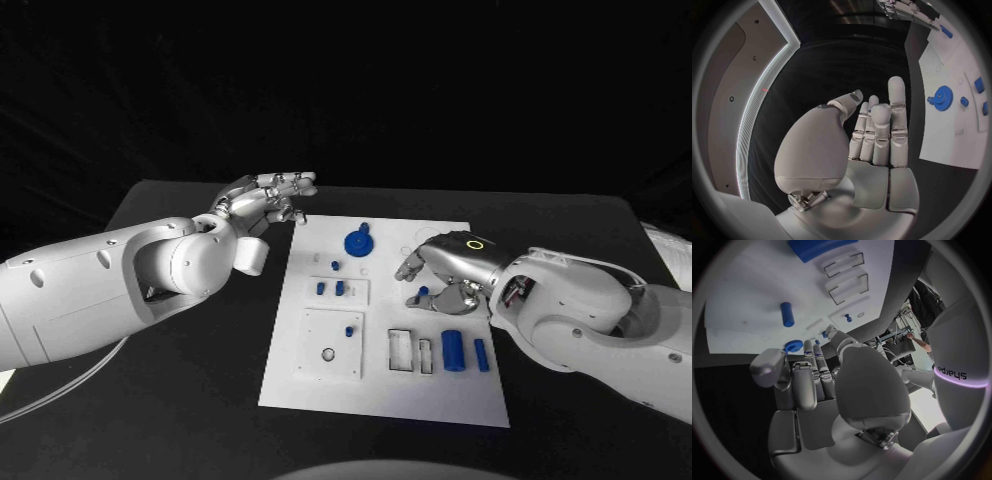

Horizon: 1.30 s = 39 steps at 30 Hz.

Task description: Assemble the parts on the task board

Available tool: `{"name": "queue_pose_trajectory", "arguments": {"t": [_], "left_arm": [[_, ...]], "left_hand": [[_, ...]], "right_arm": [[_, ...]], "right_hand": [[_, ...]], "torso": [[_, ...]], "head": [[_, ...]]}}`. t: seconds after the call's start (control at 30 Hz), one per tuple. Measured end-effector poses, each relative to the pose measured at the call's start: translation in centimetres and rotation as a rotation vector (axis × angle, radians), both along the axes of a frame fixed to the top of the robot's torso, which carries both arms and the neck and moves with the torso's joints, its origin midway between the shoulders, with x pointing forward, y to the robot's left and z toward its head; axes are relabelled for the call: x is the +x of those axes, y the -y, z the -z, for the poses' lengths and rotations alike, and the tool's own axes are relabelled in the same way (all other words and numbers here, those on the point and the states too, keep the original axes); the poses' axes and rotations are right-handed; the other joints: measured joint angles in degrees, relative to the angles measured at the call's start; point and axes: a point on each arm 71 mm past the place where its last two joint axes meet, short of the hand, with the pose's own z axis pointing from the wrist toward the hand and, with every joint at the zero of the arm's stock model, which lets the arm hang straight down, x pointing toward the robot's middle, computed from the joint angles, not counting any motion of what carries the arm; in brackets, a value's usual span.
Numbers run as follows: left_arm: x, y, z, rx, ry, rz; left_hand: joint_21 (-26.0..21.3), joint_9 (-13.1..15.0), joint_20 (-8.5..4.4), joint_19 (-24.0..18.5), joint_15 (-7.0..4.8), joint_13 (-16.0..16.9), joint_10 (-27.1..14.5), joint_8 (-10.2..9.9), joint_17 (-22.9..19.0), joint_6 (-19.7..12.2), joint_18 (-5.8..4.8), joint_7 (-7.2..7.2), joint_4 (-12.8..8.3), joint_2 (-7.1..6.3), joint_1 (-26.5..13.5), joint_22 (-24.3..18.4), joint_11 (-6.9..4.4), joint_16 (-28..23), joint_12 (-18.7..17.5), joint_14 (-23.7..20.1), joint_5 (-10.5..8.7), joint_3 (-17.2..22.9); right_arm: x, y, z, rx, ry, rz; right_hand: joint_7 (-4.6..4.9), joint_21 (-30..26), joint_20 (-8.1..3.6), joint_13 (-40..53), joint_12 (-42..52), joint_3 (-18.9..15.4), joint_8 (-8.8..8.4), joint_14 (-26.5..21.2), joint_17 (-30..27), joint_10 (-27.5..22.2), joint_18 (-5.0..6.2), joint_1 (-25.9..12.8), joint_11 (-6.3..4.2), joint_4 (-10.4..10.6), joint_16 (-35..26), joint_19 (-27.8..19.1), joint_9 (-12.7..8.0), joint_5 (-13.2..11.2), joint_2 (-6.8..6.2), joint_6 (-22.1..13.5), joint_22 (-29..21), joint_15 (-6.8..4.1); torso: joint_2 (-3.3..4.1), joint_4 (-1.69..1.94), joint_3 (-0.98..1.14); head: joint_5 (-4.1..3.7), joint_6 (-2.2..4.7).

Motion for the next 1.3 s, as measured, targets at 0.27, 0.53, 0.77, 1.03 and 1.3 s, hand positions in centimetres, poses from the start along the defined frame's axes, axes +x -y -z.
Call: {"name": "queue_pose_trajectory", "arguments": {"t": [0.27,0.53,0.77,1.03,1.3], "left_arm": [[0.0,0.0,0.0,0.0,0.0,0.002],[0.0,0.0,0.0,0.0,-0.001,0.002],[0.0,0.0,0.0,0.0,-0.001,0.002],[0.0,0.0,0.0,0.0,-0.001,0.002],[0.0,0.0,0.0,0.0,-0.001,0.003]], "left_hand": [[0.0,0.0,0.0,0.0,0.0,0.0,0.0,0.0,0.0,0.0,0.0,0.0,-0.2,0.0,0.0,0.0,0.0,0.0,0.0,0.0,0.0,-0.2],[0.0,0.0,0.0,0.0,0.0,0.0,0.0,0.0,0.0,0.0,0.0,0.0,-0.2,0.0,0.0,0.0,0.0,0.0,0.0,0.0,0.0,-0.2],[0.0,0.0,0.0,0.0,0.0,0.0,0.0,0.0,0.0,0.0,0.0,0.0,-0.2,0.0,0.0,0.0,0.0,0.0,0.0,0.0,0.0,-0.2],[0.0,0.0,0.0,0.0,0.0,0.0,0.0,0.0,0.0,0.0,0.0,0.0,-0.2,0.0,0.0,0.0,0.0,0.0,0.0,0.0,0.0,-0.2],[-0.2,0.0,0.0,0.0,0.0,0.1,0.0,0.0,0.0,0.0,0.0,0.0,-0.2,0.0,0.0,0.0,0.0,0.0,0.3,0.0,0.0,-0.2]], "right_arm": [[0.7,1.6,-0.2,-0.032,0.016,0.047],[1.1,2.0,0.2,-0.082,0.022,0.063],[1.4,1.9,0.8,-0.12,0.011,0.063],[1.6,1.7,1.2,-0.148,0.0,0.062],[1.6,1.4,1.7,-0.159,-0.014,0.055]], "right_hand": [[-0.21,-0.2,0.0,0.0,0.7,-0.8,0.0,0.0,-0.1,-0.1,0.0,1.7,-0.06,-0.1,-0.2,0.0,0.0,0.0,0.44,-0.2,-0.2,0.0],[-0.86,-0.4,0.0,0.0,1.0,-1.5,0.0,0.0,-0.3,-0.1,0.0,2.1,-0.06,-0.2,-0.2,0.0,0.0,0.0,0.47,-0.4,-0.4,0.0],[-1.17,-0.7,0.0,0.0,2.2,-1.8,0.0,0.0,-0.5,1.0,0.0,2.9,-0.47,0.1,-0.4,0.0,0.0,0.0,1.21,-0.3,-0.5,0.0],[-1.24,-0.7,-0.24,0.1,3.1,-1.4,0.0,0.0,-0.5,3.5,0.0,4.2,-1.06,0.5,-0.4,0.2,0.2,-0.5,2.51,0.7,-0.4,-0.44],[-1.45,-0.3,-0.95,0.3,3.4,1.7,0.41,0.1,-0.1,7.8,0.0,5.1,-1.9,0.5,-0.4,1.0,0.4,-1.0,3.42,2.7,0.7,-1.16]], "torso": [[0.03,0.06,0.07],[0.12,0.09,0.07],[0.11,0.05,0.07],[0.04,0.08,0.04],[0.04,0.09,0.04]], "head": [[-0.29,0.23],[-0.29,0.24],[-0.16,0.05],[-0.14,-0.11],[-0.15,-0.51]]}}
